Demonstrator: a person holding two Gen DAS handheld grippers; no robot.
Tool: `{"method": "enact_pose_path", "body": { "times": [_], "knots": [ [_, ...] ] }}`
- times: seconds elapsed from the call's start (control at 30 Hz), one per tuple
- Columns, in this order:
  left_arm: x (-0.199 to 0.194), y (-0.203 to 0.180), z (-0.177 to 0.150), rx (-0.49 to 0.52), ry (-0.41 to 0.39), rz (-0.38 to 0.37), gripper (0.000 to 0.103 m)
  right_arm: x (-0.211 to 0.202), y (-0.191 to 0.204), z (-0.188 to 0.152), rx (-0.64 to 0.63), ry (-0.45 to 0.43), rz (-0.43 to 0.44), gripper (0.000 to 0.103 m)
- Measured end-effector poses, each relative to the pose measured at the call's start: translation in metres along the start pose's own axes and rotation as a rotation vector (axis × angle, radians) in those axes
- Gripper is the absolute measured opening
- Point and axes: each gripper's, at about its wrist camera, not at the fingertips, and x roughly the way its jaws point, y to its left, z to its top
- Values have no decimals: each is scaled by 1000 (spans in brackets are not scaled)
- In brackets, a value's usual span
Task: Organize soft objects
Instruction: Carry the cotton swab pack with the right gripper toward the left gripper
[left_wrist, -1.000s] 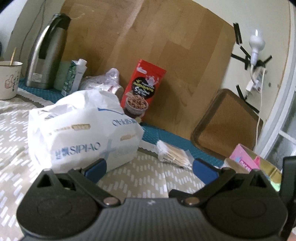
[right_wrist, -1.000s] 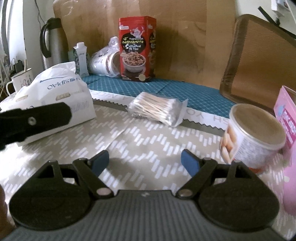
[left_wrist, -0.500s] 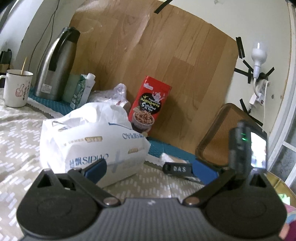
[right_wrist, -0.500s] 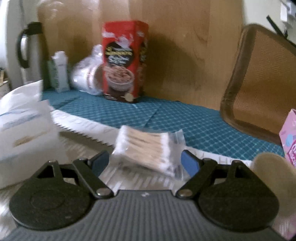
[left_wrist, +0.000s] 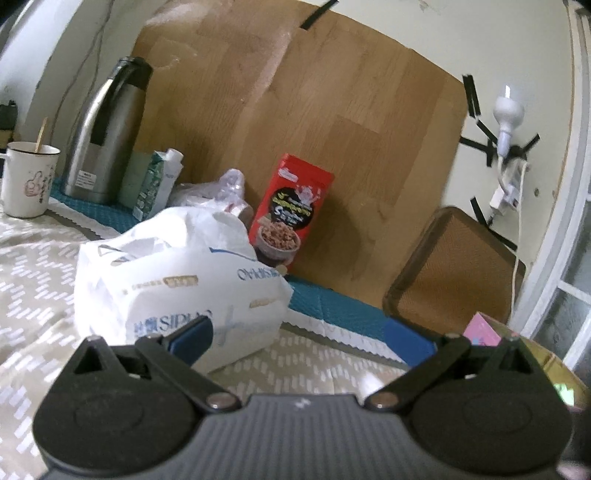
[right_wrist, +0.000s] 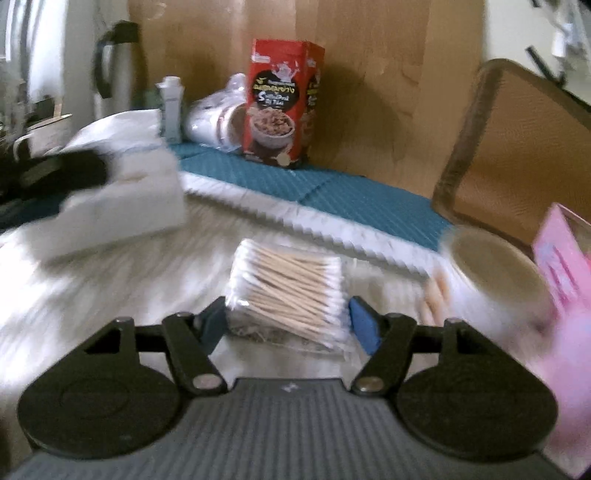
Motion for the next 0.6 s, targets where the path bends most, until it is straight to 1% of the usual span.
{"method": "enact_pose_path", "body": {
  "times": [0.07, 0.13, 0.2, 0.23, 0.27, 0.3, 0.33, 0.37, 0.43, 0.53, 0.6],
  "knots": [
    [2, -7, -1, 43, 25, -27, 103, -31, -2, -24, 8, -11, -28, 72],
    [7, -19, -4, 115, 65, -69, 103, -60, -6, -49, 27, -30, -82, 73],
    [12, -35, -8, 198, 143, -153, 103, -84, -14, -71, 68, -49, -140, 76],
    [12, -43, -10, 223, 170, -186, 103, -93, -17, -80, 82, -60, -178, 78],
    [11, -51, -12, 224, 200, -227, 103, -101, -19, -89, 95, -68, -226, 84],
    [10, -59, -16, 206, 241, -279, 103, -108, -20, -98, 111, -75, -259, 87],
    [11, -68, -20, 183, 296, -339, 103, -113, -22, -106, 132, -81, -268, 87],
    [13, -78, -26, 174, 343, -380, 103, -119, -25, -112, 163, -87, -266, 87],
    [17, -99, -38, 181, 440, -434, 103, -126, -29, -121, 208, -99, -260, 87],
    [20, -125, -53, 217, 540, -474, 103, -126, -32, -124, 196, -116, -255, 87],
    [20, -136, -60, 237, 572, -479, 102, -125, -34, -124, 196, -124, -240, 87]
  ]
}}
